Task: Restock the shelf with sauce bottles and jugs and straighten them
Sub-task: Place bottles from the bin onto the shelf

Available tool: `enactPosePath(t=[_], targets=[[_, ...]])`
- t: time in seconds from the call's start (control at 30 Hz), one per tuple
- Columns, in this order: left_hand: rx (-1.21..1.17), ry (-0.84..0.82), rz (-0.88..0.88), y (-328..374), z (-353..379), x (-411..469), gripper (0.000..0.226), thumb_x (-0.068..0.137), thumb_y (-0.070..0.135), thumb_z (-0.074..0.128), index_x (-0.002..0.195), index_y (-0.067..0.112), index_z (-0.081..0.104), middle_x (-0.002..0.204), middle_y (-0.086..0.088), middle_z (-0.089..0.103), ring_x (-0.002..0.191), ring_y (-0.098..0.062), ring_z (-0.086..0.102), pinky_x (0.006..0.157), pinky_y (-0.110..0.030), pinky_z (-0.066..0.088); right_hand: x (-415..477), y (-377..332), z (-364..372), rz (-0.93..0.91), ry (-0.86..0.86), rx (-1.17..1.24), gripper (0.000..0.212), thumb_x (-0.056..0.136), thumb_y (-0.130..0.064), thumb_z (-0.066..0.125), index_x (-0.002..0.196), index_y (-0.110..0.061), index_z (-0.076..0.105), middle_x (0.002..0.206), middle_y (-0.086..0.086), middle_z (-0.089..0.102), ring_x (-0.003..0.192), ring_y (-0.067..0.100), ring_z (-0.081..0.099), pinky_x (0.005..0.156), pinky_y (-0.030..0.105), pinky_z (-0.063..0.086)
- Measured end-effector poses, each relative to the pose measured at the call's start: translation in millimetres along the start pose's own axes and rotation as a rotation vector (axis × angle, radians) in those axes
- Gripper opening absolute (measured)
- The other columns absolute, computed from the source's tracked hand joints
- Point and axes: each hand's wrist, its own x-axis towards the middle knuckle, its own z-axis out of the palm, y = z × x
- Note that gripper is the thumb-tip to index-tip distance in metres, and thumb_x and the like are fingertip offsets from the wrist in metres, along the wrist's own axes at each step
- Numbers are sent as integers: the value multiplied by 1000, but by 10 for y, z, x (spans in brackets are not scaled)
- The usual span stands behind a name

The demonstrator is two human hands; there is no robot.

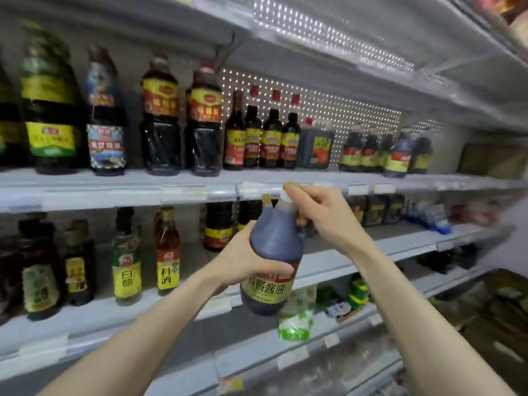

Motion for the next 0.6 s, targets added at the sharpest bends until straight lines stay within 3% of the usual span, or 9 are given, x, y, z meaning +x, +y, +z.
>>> enactPosePath(t=[0.07,0.13,0.2,0.3,0.4,0.5,0.6], targets=[[-2,27,36,279,215,160,75,52,22,94,114,33,52,111,9,68,97,-4,67,79,-27,56,50,-83,-337,-40,23,-1,47,96,-34,55,78,8,58,56,7,46,49,16,49,47,24,40],[4,54,82,501,475,332,69,58,13,91,113,31,53,105,10,69,90,-2,68,70,-20,54,68,-102,-685,-87,39,-9,35,96,-33,55,78,-3,63,58,-1,51,54,12,51,50,28,44],[37,79,126,687,771,502,68,58,13,92,114,28,55,102,9,70,89,-3,68,66,-16,52,53,-74,-1045,-116,53,-7,28,97,-30,55,75,-13,62,64,-5,53,59,7,51,52,19,43],[57,137,147,917,1284,728,72,57,17,92,117,26,52,105,7,67,89,-1,65,64,-12,50,30,51,-1613,-107,16,-39,32,98,-33,51,86,-5,59,79,5,57,70,11,55,58,22,44],[71,184,137,1056,1837,950,84,53,29,93,123,25,47,112,5,64,97,-7,62,74,-22,53,-32,194,-2167,-46,-41,-3,22,100,-35,47,97,-18,60,89,-7,65,75,0,62,58,19,47],[86,222,132,1148,2316,1197,83,55,32,92,123,27,43,112,7,60,99,-7,59,76,-24,50,-71,390,-2659,16,-53,72,25,99,-38,46,108,-18,56,91,-8,63,68,-3,61,53,16,45],[97,224,131,1255,2698,1481,79,58,29,91,122,25,44,109,9,60,96,-4,59,71,-19,47,-66,641,-3072,111,-57,152,36,94,-50,47,116,-23,55,100,-8,64,83,2,63,69,27,51]])
